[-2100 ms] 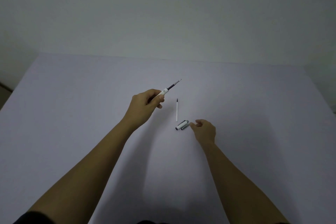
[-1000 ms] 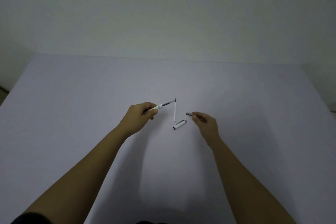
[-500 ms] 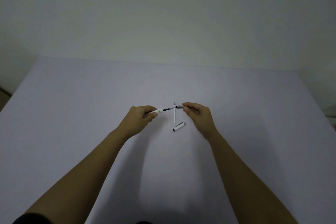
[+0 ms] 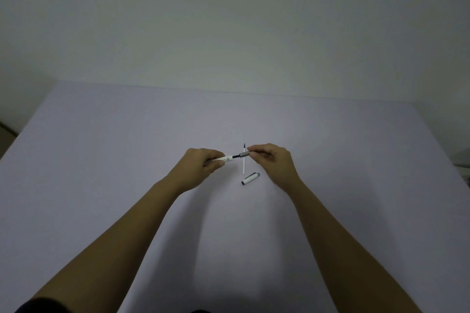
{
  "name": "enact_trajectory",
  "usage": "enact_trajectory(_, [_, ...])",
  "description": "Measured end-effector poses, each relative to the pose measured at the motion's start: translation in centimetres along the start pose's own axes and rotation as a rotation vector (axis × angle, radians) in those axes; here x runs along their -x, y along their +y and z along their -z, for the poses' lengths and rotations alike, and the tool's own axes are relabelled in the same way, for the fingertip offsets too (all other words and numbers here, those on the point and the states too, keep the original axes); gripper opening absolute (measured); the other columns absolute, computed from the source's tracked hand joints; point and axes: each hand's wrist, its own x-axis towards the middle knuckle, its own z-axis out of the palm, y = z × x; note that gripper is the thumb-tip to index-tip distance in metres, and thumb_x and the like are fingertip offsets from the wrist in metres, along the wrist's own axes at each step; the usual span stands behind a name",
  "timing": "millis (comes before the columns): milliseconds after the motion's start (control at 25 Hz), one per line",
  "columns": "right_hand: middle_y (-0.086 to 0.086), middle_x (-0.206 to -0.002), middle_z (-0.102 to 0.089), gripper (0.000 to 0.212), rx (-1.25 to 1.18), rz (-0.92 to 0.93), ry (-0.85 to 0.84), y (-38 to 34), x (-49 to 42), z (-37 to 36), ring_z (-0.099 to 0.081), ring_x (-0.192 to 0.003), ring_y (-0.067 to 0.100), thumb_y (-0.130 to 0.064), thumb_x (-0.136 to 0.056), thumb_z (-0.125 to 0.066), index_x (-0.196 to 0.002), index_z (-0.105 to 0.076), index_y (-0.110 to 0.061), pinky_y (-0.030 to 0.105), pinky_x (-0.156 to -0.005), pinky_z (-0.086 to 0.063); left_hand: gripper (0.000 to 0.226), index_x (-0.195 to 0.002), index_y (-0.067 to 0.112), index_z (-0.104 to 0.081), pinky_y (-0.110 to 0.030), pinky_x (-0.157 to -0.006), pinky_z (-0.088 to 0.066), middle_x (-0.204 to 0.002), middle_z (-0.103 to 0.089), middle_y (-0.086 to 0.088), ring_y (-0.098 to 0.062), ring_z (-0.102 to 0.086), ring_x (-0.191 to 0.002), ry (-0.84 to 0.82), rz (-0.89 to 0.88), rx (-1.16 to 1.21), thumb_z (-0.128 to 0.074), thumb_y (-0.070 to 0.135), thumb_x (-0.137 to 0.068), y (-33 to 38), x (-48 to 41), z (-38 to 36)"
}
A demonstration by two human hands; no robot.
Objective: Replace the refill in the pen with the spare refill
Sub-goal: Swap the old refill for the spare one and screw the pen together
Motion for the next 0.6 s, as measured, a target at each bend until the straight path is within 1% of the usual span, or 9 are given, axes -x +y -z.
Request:
enact_trajectory(120, [-0.001,-0.093,-0.070,0.014,0.013,0.019,-0.013,-0.7,0.0,0.2,-0.065,-0.082,-0.005,-0.011,-0.084,-0.066,-0.096,-0.072,-0.014,0.003,-0.077,-0.046,0.022,-0.096,0.011,-0.068,-0.026,-0.057,-0.034,-0.075,-0.063,-0.014,-0.017,-0.044,-0.060,0.024,-0.004,0.010,-0.051,0.025,-0.093,0.1,-0.1,0.1])
enact_trajectory(200, [0.001,-0.094,-0.071,0.014,0.015,0.029,-0.016,-1.0,-0.1,0.3,-0.066,-0.084,0.000,-0.012,-0.084,-0.066,-0.096,-0.072,-0.014,0.004,-0.078,-0.046,0.021,-0.096,0.012,-0.068,-0.029,-0.059,-0.035,-0.076,-0.063,-0.017,-0.017,-0.045,-0.061,0.033,0.006,0.045,-0.051,0.025,-0.093,0.1,-0.1,0.1])
enact_trajectory(280, [0.001,-0.093,-0.071,0.014,0.031,0.037,-0.007,-1.2,-0.1,0.2,-0.066,-0.084,0.000,-0.012,-0.084,-0.066,-0.096,-0.072,-0.014,0.003,-0.077,-0.046,0.020,-0.097,0.015,-0.068,-0.031,-0.061,-0.037,-0.077,-0.065,-0.015,-0.018,-0.048,-0.064,0.030,0.006,0.076,-0.052,0.025,-0.093,0.0,0.0,0.1])
enact_trajectory(360, [0.000,-0.091,-0.071,0.013,0.042,0.035,0.014,-1.4,-0.1,0.2,-0.065,-0.082,0.000,-0.013,-0.084,-0.066,-0.095,-0.072,-0.015,0.003,-0.076,-0.046,0.019,-0.098,0.016,-0.069,-0.029,-0.061,-0.038,-0.076,-0.064,-0.014,-0.018,-0.049,-0.064,0.018,0.000,0.094,-0.053,0.025,-0.092,0.0,0.2,0.1])
enact_trajectory(480, [0.003,-0.092,-0.072,0.012,0.038,0.032,0.019,-1.6,0.1,0.1,-0.067,-0.084,0.008,-0.014,-0.084,-0.067,-0.094,-0.073,-0.016,0.007,-0.076,-0.049,0.020,-0.094,0.013,-0.069,-0.028,-0.059,-0.035,-0.072,-0.060,-0.014,-0.016,-0.045,-0.061,0.036,-0.004,0.106,-0.052,0.024,-0.093,0.0,0.3,0.2])
enact_trajectory(560, [0.002,-0.090,-0.072,0.011,0.035,0.033,-0.015,-1.8,0.3,-0.1,-0.067,-0.084,0.008,-0.013,-0.083,-0.067,-0.092,-0.073,-0.016,0.007,-0.077,-0.049,0.022,-0.092,0.011,-0.068,-0.026,-0.057,-0.032,-0.068,-0.056,-0.011,-0.015,-0.041,-0.057,0.054,-0.005,0.090,-0.051,0.025,-0.093,0.2,0.3,0.1])
enact_trajectory(600, [0.001,-0.089,-0.071,0.011,0.036,0.039,-0.029,-2.0,0.4,-0.3,-0.066,-0.083,0.007,-0.013,-0.083,-0.068,-0.092,-0.073,-0.015,0.006,-0.077,-0.048,0.023,-0.092,0.009,-0.068,-0.026,-0.056,-0.031,-0.068,-0.056,-0.013,-0.014,-0.040,-0.057,0.056,-0.009,0.078,-0.051,0.026,-0.093,0.3,0.3,0.1])
